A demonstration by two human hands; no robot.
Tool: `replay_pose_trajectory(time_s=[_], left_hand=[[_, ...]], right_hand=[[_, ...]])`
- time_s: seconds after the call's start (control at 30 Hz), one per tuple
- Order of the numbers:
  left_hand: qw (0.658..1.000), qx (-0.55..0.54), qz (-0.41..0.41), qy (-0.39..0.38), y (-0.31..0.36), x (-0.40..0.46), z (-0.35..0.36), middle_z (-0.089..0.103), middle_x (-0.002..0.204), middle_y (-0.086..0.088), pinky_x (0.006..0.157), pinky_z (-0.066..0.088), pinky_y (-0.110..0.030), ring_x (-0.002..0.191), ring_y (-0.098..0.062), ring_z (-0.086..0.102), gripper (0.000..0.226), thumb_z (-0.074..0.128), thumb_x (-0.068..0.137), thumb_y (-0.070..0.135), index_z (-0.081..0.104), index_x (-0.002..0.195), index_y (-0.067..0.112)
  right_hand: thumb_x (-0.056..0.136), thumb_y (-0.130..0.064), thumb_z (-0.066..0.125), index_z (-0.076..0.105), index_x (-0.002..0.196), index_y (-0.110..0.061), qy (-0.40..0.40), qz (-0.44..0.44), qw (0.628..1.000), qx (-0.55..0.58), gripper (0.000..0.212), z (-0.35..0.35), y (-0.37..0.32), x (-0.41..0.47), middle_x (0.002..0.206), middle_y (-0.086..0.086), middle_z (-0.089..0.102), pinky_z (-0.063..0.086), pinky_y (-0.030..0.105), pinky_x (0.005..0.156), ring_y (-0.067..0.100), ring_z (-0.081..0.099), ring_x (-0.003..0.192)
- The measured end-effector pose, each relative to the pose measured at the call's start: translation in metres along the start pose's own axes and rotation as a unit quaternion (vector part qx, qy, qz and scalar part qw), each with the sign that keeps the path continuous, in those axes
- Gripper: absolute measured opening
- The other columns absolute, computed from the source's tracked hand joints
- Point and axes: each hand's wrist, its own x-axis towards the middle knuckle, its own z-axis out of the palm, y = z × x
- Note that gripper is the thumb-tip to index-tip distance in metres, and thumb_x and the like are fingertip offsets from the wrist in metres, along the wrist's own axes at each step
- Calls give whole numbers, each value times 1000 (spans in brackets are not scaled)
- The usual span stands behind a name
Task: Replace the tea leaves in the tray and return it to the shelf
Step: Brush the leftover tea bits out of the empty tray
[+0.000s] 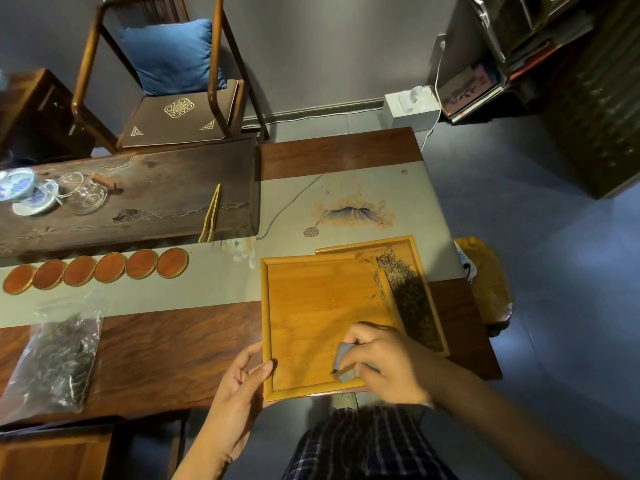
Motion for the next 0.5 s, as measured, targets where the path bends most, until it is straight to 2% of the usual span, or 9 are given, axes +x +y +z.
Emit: replay_pose_trajectory(time_s=[0.07, 0.13, 0.2, 0.27, 0.33, 0.4, 0.5], left_hand=[[1000, 6, 0, 6, 1, 1, -5, 67, 120, -22, 96, 50, -50, 110, -39, 64, 40, 58, 87, 12, 57, 126, 9], [1000, 15, 0, 6, 1, 3, -7, 67, 120, -22, 100, 44, -56, 112, -41, 63, 41, 58, 87, 14, 56, 127, 9], [1000, 25, 0, 1, 2, 5, -6, 68, 119, -22, 97, 47, -55, 109, -40, 65, 42, 59, 86, 15, 55, 128, 11], [999, 35, 4, -8, 3, 6, -1, 68, 118, -22, 92, 51, -52, 106, -40, 66, 43, 60, 86, 16, 54, 129, 12], [999, 43, 13, -13, 1, 6, 5, 68, 119, -20, 91, 51, -50, 109, -39, 65, 40, 59, 87, 17, 57, 127, 15], [999, 43, 21, -11, 0, 6, 7, 68, 120, -19, 93, 50, -45, 112, -37, 63, 37, 57, 88, 16, 60, 124, 17], [999, 38, 20, -7, 2, 5, 5, 66, 121, -21, 98, 45, -55, 113, -41, 62, 40, 57, 89, 16, 57, 128, 14]], right_hand=[[93, -17, 47, 66, 115, -19, -13, 41, 999, -4, 29, -10, 15, -11, 116, -3, 50, 43, 25, 77, 8, 49, 94], [94, -20, 48, 64, 117, -22, 3, 61, 998, 2, 28, -16, 20, -13, 122, -4, 47, 42, 23, 82, 6, 49, 100], [94, -17, 49, 64, 116, -22, 44, 34, 998, 7, 28, -16, 7, -2, 117, -2, 49, 44, 27, 84, 11, 49, 101], [93, -13, 49, 65, 115, -19, 76, -19, 997, 0, 28, -9, -14, 16, 111, -2, 50, 45, 25, 76, 11, 51, 91], [95, -16, 46, 64, 117, -19, 64, -39, 997, -15, 28, 1, -33, 31, 110, -4, 46, 45, 28, 69, 11, 51, 84], [96, -17, 43, 62, 118, -17, 42, -47, 998, -31, 29, 10, -44, 39, 110, -1, 43, 44, 35, 69, 18, 50, 86], [97, -18, 41, 62, 117, -16, 44, -41, 998, -37, 29, 17, -49, 35, 112, 2, 44, 43, 39, 73, 22, 47, 90]])
